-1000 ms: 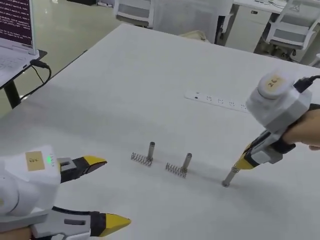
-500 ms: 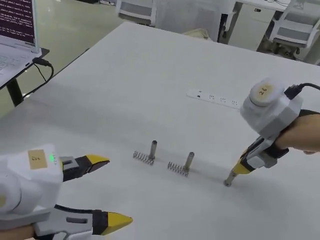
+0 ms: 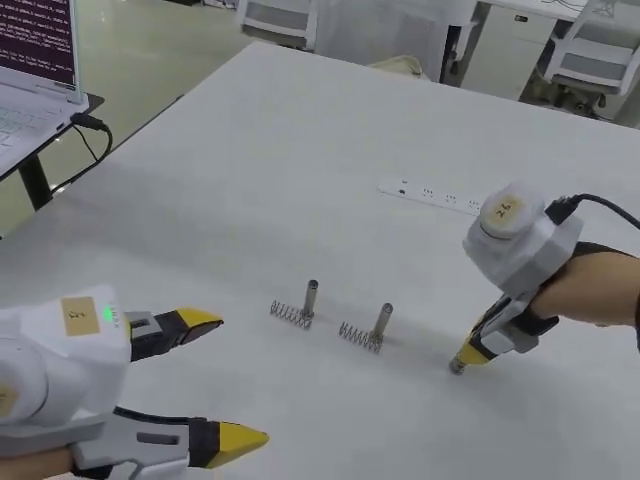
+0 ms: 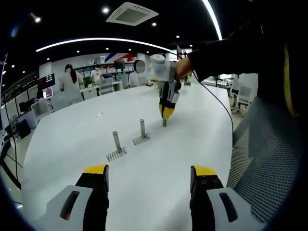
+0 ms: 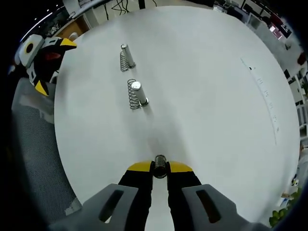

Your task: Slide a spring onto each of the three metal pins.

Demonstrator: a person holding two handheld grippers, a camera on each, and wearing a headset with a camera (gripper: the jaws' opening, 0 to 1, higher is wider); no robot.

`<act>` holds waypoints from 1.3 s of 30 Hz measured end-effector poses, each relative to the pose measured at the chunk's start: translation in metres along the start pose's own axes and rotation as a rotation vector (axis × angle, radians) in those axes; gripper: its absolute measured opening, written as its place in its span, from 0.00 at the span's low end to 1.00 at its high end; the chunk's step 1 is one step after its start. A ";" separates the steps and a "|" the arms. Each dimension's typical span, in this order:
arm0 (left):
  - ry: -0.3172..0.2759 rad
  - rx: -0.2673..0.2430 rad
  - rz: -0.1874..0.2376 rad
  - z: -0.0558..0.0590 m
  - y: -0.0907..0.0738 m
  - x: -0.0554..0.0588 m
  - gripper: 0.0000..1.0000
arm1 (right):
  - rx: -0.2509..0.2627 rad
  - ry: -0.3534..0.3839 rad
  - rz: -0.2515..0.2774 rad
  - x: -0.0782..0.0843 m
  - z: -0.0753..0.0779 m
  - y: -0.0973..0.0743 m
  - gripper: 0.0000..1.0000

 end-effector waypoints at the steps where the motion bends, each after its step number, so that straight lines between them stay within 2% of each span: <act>1: -0.001 0.000 0.000 0.000 0.000 0.000 0.65 | 0.000 -0.001 -0.001 0.000 -0.001 0.000 0.08; 14: -0.001 0.004 -0.001 0.000 0.000 0.000 0.64 | 0.001 0.000 0.011 0.000 -0.002 0.003 0.09; 32: 0.003 0.013 -0.005 0.001 0.001 0.000 0.63 | 0.014 -0.019 0.068 -0.002 -0.002 -0.005 0.21; 39: 0.004 0.012 -0.004 0.001 0.000 -0.001 0.63 | 0.017 -0.022 0.061 -0.002 -0.002 -0.004 0.21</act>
Point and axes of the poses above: the centre of the closed fingertips' face, and the gripper's own axes: y roughly forward along the fingers, z roughly to its right, x roughly out of its underside, the point moved 9 cm from there along -y, roughly backward along the fingers
